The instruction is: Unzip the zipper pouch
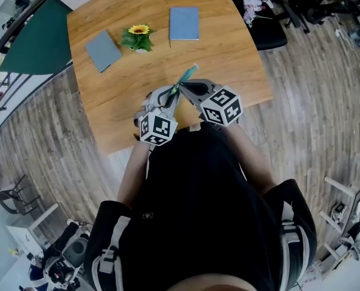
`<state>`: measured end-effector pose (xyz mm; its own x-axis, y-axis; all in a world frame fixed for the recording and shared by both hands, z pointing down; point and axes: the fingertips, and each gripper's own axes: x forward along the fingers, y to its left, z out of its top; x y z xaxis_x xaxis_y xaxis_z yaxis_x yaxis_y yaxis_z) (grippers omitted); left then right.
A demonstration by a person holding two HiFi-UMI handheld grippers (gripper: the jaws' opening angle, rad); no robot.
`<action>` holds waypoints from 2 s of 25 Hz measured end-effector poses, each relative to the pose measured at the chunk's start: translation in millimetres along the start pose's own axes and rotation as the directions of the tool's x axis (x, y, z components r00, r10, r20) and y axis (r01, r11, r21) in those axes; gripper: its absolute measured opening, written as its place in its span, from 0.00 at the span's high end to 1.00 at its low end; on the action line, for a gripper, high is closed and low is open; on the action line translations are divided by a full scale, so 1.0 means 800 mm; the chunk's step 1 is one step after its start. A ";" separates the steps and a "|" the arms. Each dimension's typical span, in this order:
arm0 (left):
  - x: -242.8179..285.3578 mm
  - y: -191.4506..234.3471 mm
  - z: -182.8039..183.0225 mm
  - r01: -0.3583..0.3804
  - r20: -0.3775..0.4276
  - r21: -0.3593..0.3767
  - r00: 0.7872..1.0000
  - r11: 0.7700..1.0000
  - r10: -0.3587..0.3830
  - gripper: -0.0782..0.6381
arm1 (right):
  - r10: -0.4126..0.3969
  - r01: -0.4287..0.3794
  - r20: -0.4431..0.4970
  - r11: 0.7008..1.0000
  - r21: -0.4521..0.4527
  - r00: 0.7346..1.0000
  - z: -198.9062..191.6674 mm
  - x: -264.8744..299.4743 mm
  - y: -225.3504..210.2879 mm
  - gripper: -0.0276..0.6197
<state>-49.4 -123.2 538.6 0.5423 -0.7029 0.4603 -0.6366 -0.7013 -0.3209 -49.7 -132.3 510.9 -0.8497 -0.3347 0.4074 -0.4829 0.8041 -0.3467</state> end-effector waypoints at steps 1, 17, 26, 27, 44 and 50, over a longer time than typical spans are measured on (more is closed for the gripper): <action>0.000 0.001 0.000 -0.002 -0.001 0.001 1.000 1.000 0.002 0.84 | -0.004 0.004 0.003 1.000 0.012 1.000 0.000 0.001 -0.001 0.95; -0.005 -0.002 0.004 0.014 0.025 -0.004 1.000 1.000 -0.014 0.84 | -0.072 0.072 0.007 0.997 0.013 0.997 -0.002 -0.005 -0.022 0.95; -0.007 -0.003 0.006 0.021 0.031 -0.001 0.999 1.000 -0.021 0.84 | -0.095 0.094 0.007 0.995 0.012 0.995 -0.003 -0.006 -0.031 0.95; -0.007 -0.003 0.007 0.022 0.032 -0.001 0.999 1.000 -0.022 0.84 | -0.099 0.099 0.007 0.995 0.013 0.995 -0.004 -0.006 -0.033 0.95; -0.009 -0.006 0.011 0.040 0.041 0.015 0.998 0.999 -0.041 0.84 | -0.122 0.122 0.005 0.992 0.016 0.993 -0.007 -0.012 -0.046 0.95; -0.010 -0.008 0.011 0.044 0.038 0.016 0.998 0.999 -0.045 0.84 | -0.130 0.130 0.001 0.991 0.016 0.992 -0.010 -0.012 -0.051 0.95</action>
<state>-44.8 -114.4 529.6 0.5909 -0.6747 0.4423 -0.6032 -0.7336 -0.3130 -19.7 -158.1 527.7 -0.7803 -0.4366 0.4478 -0.5923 0.7459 -0.3047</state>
